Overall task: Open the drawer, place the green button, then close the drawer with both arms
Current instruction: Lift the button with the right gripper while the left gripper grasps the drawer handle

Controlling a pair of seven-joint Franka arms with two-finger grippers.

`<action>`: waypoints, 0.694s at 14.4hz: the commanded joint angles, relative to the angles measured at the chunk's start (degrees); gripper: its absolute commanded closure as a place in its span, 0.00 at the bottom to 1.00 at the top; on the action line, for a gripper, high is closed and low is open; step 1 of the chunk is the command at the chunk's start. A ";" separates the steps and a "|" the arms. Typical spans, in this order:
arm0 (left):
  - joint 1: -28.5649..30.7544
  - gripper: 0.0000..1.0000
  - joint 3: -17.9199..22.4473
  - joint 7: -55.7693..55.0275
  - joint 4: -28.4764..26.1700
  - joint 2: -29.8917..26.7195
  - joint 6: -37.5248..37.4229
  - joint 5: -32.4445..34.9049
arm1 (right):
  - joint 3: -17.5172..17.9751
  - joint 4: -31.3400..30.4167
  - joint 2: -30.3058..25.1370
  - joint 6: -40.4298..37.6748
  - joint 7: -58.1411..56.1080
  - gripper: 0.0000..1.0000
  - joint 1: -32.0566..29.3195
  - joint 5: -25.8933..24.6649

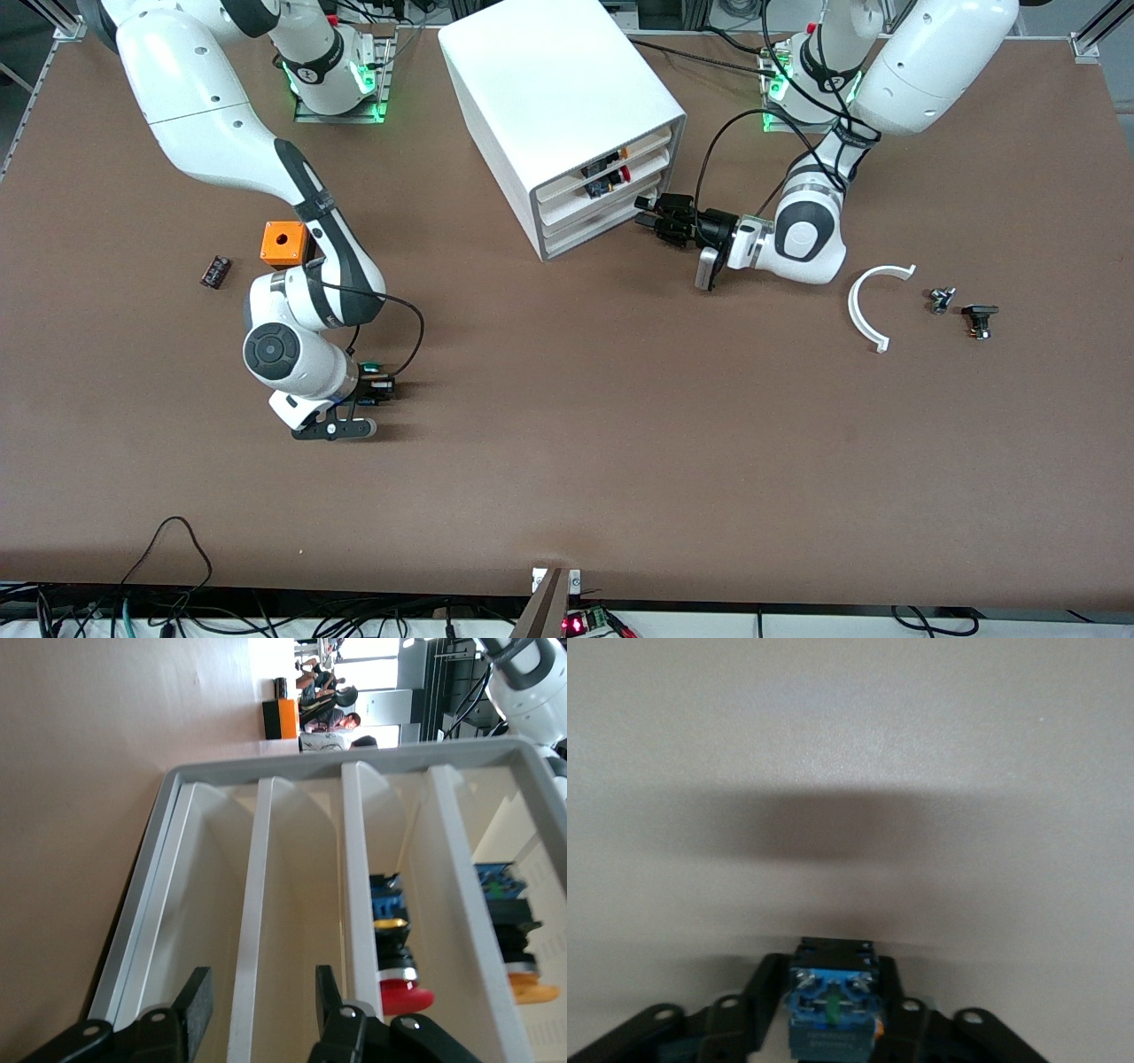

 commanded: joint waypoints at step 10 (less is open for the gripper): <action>-3.97 0.92 -0.69 7.78 -6.09 -0.06 2.92 -7.00 | 0.30 2.43 -2.76 -5.33 1.23 1.00 -0.30 2.08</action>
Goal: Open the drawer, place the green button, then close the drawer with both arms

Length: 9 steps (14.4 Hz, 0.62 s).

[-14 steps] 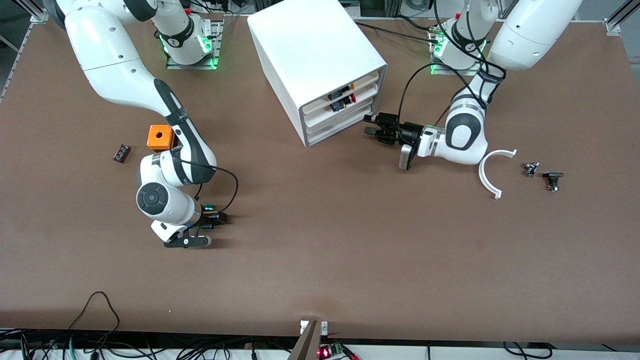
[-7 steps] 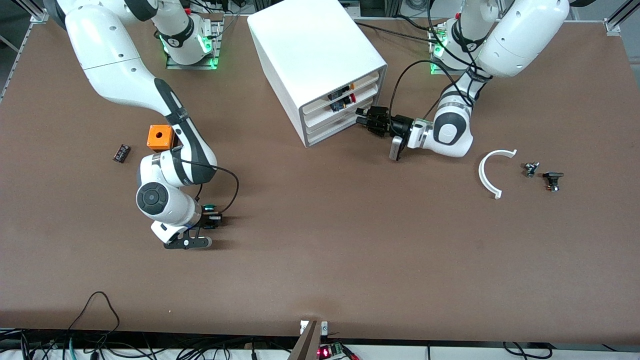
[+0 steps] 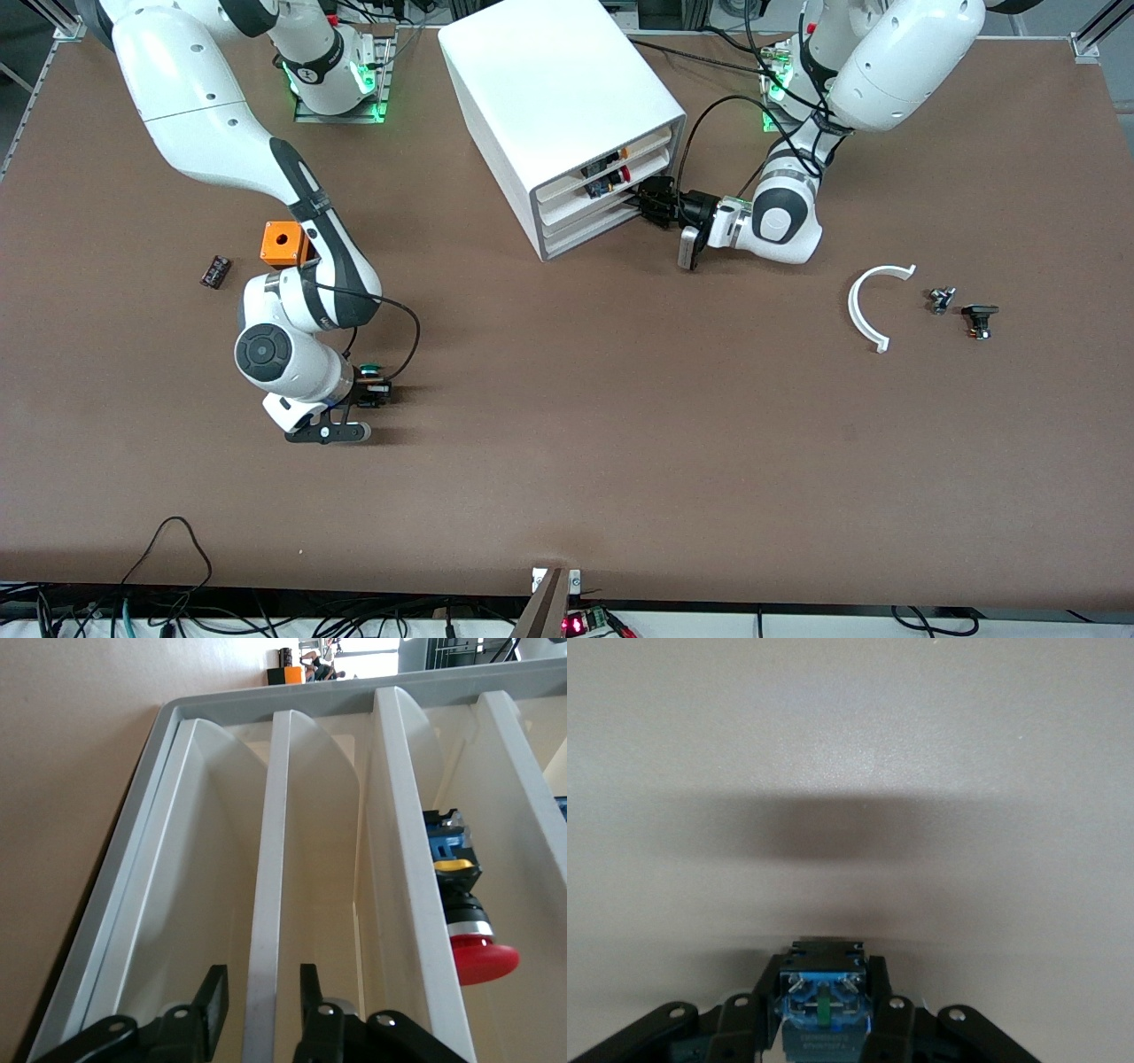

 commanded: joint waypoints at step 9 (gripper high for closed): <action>0.88 1.00 3.95 -2.35 5.31 -0.50 0.82 -0.88 | 2.95 21.13 -3.96 -27.16 5.18 1.00 0.90 5.20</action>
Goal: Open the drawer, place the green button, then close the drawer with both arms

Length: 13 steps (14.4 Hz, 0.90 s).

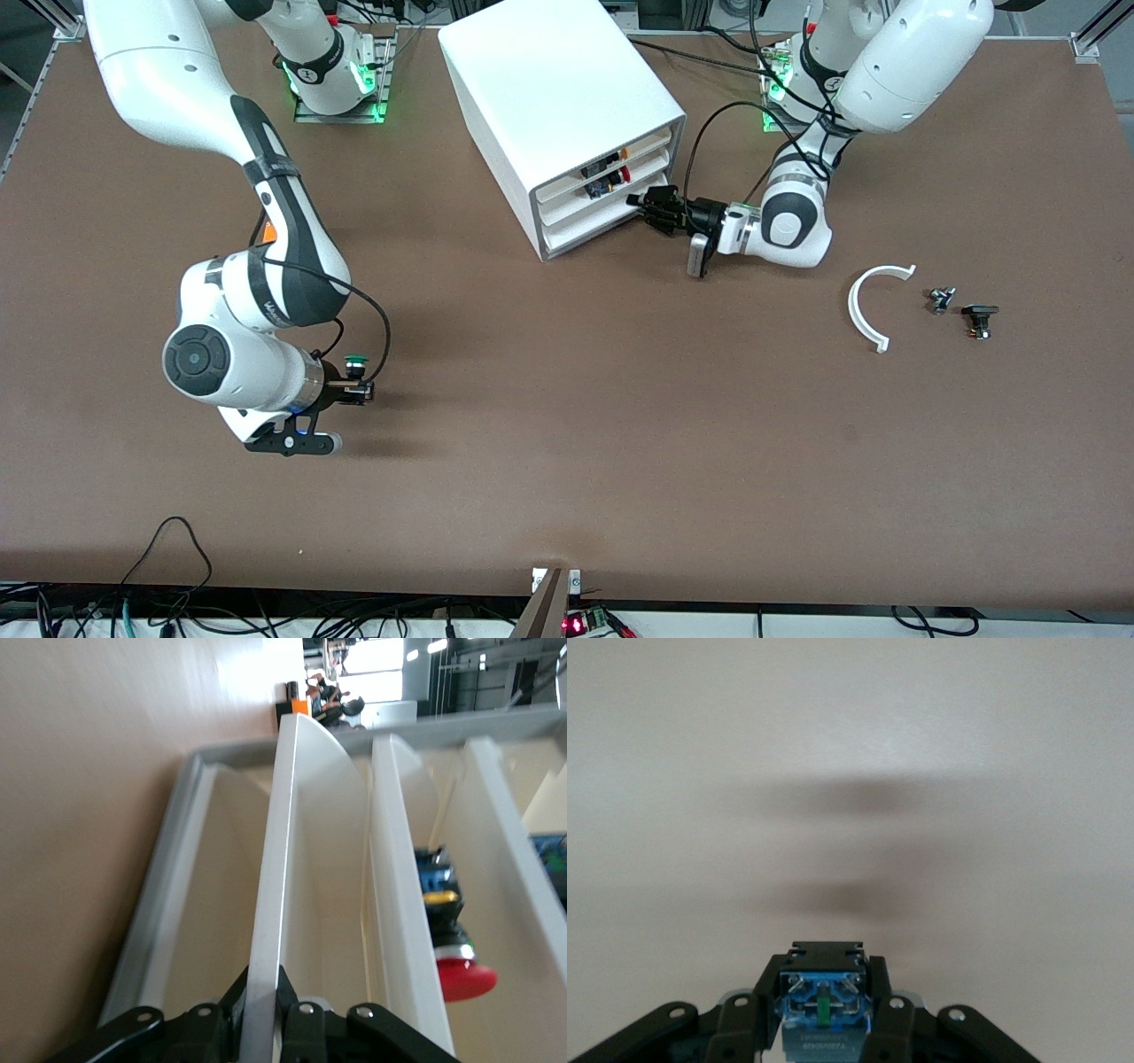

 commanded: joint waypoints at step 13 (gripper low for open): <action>0.95 0.72 8.73 -11.58 16.40 3.58 0.23 9.68 | 1.55 4.80 -10.76 -7.04 43.88 1.00 16.02 0.15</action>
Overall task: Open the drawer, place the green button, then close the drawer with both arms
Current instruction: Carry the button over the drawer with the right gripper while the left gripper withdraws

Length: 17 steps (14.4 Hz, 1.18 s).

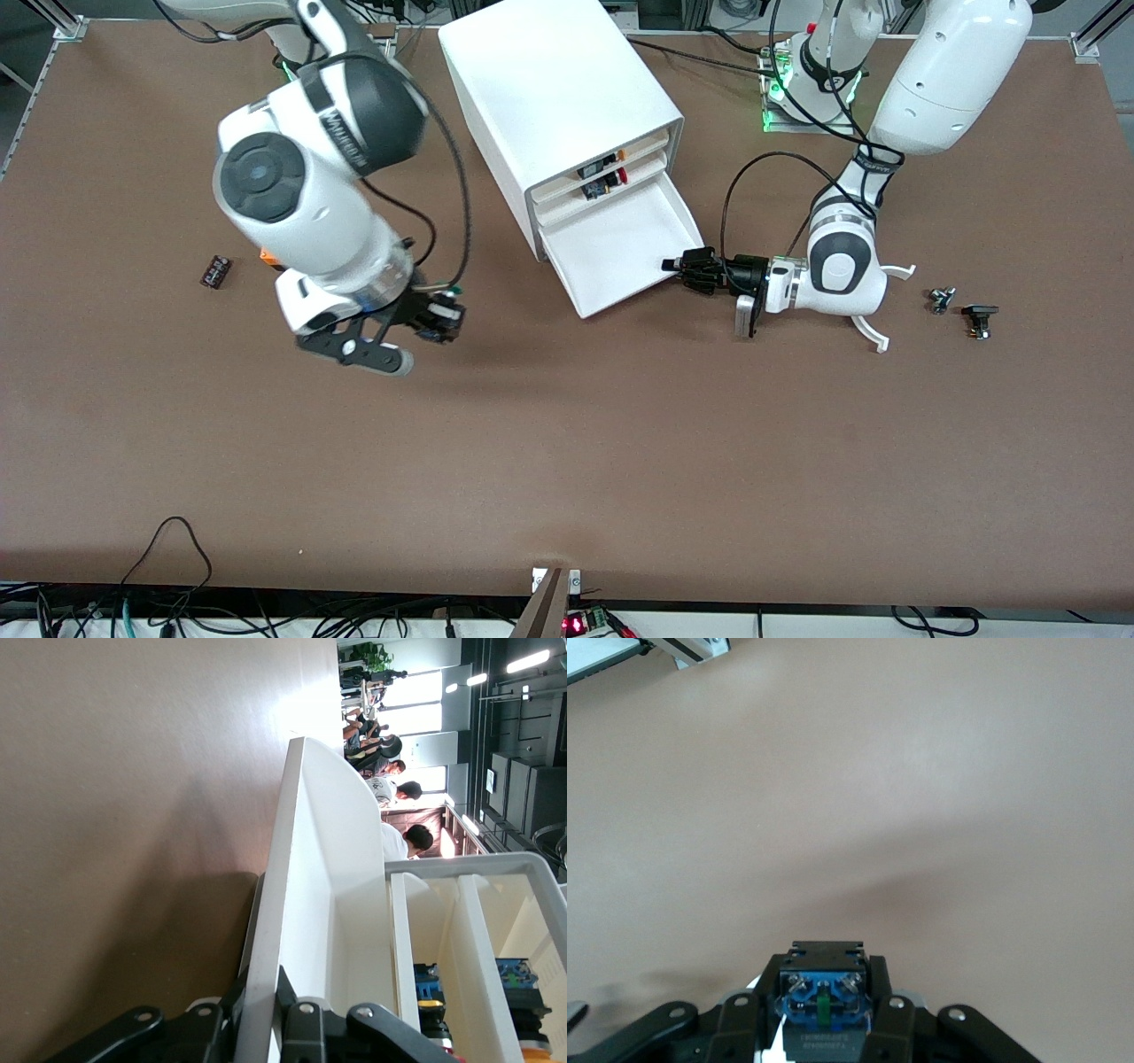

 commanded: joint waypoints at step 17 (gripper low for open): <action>3.64 0.00 0.16 -75.08 45.51 -5.21 -32.42 59.87 | -0.88 -0.71 15.83 17.37 60.35 1.00 22.08 -4.50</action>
